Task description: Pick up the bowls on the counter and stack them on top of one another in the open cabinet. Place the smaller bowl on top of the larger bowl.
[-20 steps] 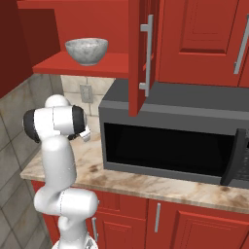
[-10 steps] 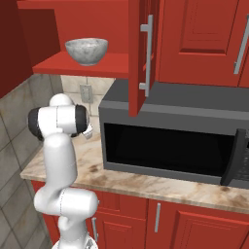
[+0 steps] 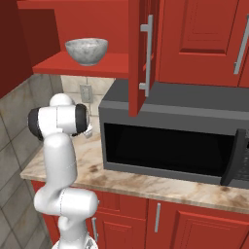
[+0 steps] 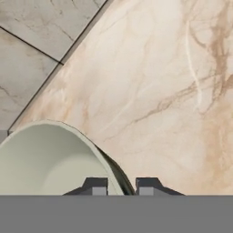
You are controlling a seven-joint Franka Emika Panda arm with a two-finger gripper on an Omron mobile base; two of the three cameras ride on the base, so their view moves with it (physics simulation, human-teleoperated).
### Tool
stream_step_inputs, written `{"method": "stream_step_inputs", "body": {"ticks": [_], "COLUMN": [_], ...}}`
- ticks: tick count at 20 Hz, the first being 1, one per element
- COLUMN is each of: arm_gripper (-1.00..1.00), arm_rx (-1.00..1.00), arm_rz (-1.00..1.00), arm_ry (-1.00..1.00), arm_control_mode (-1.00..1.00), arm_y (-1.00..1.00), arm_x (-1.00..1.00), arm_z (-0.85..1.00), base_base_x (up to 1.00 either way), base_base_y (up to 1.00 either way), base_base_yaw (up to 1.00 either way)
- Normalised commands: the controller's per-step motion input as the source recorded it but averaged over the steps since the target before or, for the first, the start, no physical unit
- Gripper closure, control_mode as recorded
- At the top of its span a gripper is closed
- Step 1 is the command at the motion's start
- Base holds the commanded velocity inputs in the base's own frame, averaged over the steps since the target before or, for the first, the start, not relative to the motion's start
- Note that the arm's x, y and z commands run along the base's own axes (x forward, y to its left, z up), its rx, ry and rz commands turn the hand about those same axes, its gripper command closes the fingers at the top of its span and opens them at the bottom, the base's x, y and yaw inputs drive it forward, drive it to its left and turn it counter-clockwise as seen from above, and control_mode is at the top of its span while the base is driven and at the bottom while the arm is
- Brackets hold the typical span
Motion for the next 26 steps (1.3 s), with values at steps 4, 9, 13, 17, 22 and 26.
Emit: {"method": "stream_step_inputs", "body": {"ticks": [4, 9, 13, 17, 22, 26], "arm_gripper": [1.00, 1.00, 1.00, 1.00, 1.00, 1.00], "arm_rx": [-0.01, 0.00, 0.00, 0.06, 0.09, 0.09], "arm_rz": [0.00, -0.01, -0.02, -0.03, -0.01, -0.01], "arm_ry": [-0.08, -0.10, -0.06, 0.01, 0.06, 0.07], "arm_control_mode": [-1.00, -1.00, -1.00, -1.00, -1.00, -1.00], "arm_y": [-0.12, -0.23, -0.27, -0.35, -0.38, -0.37], "arm_x": [-0.42, -0.45, -0.42, -0.42, -0.46, -0.47], "arm_z": [0.01, 0.17, 0.37, 0.42, 0.36, 0.34], "base_base_x": [0.00, 0.00, 0.00, 0.00, 0.00, 0.00], "base_base_y": [0.00, 0.00, 0.00, 0.00, 0.00, 0.00], "base_base_yaw": [0.00, 0.00, 0.00, 0.00, 0.00, 0.00]}}
